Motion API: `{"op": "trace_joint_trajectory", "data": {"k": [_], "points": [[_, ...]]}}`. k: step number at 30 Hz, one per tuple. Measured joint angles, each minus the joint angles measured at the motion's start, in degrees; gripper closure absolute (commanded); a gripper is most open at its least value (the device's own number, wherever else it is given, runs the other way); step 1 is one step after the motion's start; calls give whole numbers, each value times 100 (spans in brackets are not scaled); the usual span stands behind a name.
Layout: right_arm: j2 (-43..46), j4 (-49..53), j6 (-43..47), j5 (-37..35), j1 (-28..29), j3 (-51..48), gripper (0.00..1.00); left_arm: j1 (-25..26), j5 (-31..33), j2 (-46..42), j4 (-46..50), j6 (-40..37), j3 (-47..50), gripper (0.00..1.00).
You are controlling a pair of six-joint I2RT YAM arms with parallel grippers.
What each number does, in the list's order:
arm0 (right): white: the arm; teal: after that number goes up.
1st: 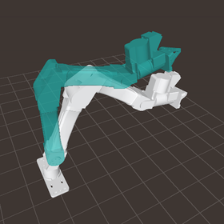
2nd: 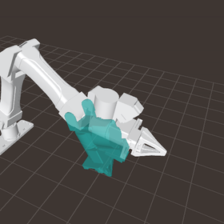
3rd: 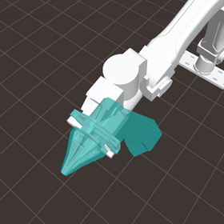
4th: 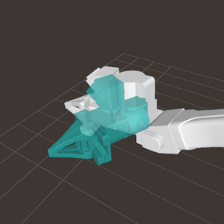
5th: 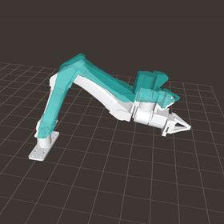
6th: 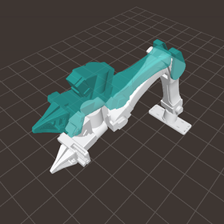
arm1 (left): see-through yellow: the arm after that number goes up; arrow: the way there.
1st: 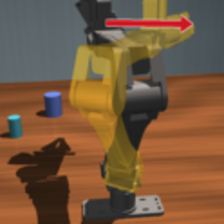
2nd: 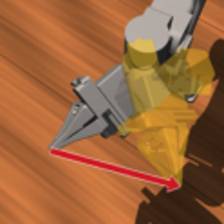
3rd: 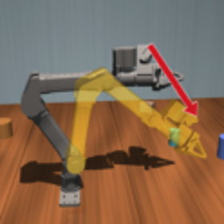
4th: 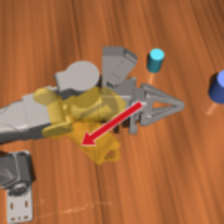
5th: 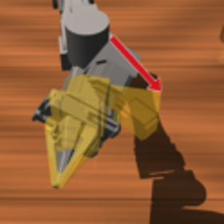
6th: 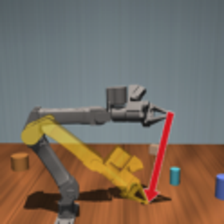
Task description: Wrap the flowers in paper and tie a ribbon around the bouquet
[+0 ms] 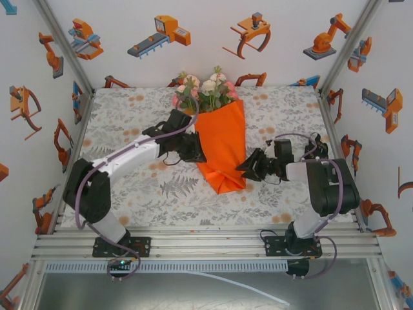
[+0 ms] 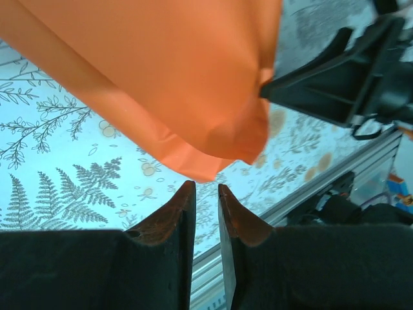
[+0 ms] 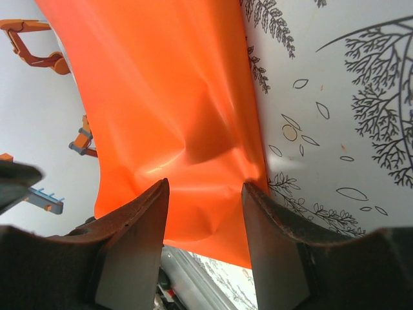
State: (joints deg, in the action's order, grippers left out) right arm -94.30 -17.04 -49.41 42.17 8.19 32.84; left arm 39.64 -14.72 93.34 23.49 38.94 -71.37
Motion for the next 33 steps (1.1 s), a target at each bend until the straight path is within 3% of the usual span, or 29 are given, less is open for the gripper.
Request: {"op": "trace_joint_trajectory", "data": {"k": [6, 10, 13, 20, 33], "points": [[2, -2, 0, -20, 0, -4, 54, 243, 28, 651, -103, 219, -732, 73], [4, -24, 28, -20, 0, -22, 54, 354, -376, 1620, -273, 229, -1346, 77], [4, -20, 68, -17, 0, -22, 54, 439, -645, 1963, -302, 116, -1292, 81], [-7, 79, 109, -42, 0, 46, 54, 629, -1021, 2006, -212, -396, -573, 84], [-568, 466, 153, -323, -26, 949, 54, 695, -778, 2011, -90, -756, -227, 87]]}}
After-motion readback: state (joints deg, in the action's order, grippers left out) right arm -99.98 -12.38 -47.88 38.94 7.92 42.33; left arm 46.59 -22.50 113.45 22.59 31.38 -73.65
